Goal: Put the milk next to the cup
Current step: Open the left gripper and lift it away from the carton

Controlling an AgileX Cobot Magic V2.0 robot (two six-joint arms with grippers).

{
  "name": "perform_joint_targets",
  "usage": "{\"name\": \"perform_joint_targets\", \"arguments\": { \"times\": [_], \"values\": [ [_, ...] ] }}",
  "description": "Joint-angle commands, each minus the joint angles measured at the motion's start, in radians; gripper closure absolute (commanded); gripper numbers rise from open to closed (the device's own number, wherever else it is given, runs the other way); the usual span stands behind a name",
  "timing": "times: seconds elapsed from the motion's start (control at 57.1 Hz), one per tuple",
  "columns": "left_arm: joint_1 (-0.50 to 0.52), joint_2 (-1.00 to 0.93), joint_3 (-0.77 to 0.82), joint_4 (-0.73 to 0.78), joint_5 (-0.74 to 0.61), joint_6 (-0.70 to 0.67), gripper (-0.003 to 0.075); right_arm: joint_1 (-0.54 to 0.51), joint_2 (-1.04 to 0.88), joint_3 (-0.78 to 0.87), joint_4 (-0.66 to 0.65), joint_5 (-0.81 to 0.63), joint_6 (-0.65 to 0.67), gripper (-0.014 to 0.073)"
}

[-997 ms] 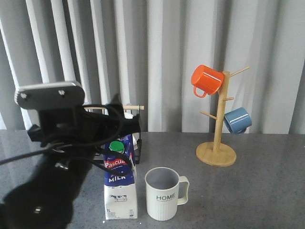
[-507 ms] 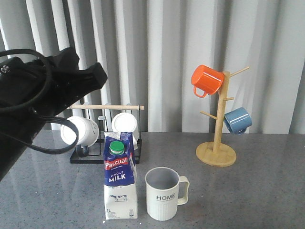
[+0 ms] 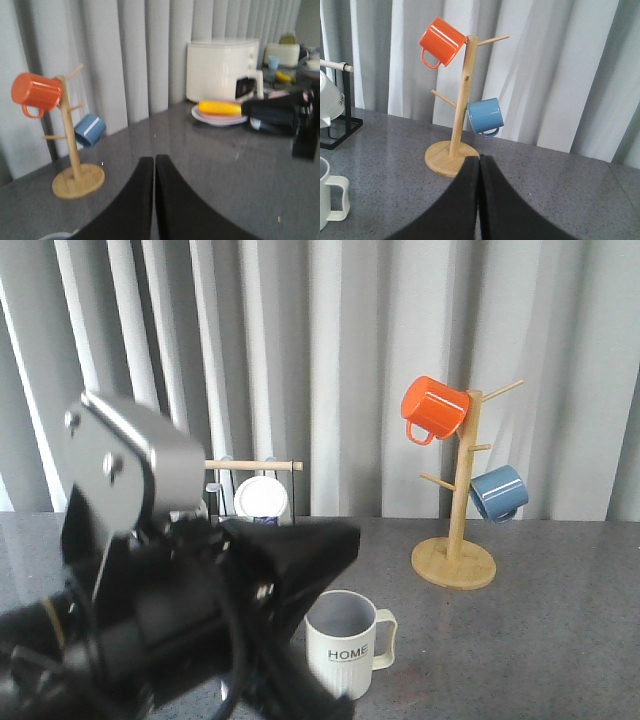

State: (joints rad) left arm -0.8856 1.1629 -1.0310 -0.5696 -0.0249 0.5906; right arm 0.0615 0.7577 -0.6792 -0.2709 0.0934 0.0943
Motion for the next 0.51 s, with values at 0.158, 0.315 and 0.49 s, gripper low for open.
{"name": "perform_joint_targets", "arguments": {
  "times": [0.158, 0.315, 0.49],
  "values": [
    [0.129, -0.365, 0.444, 0.173, -0.370, -0.232, 0.0728, -0.006, -0.004, -0.028, -0.005, -0.071, -0.003, 0.0604],
    [0.288, -0.603, 0.746, 0.173, -0.431, -0.259, 0.0728, -0.006, -0.004, -0.028, -0.005, -0.071, -0.003, 0.0604],
    [0.458, -0.778, 0.947, 0.259, -0.383, -0.391, 0.0728, -0.006, -0.004, -0.028, -0.005, -0.071, -0.003, 0.0604]
  ]
}}
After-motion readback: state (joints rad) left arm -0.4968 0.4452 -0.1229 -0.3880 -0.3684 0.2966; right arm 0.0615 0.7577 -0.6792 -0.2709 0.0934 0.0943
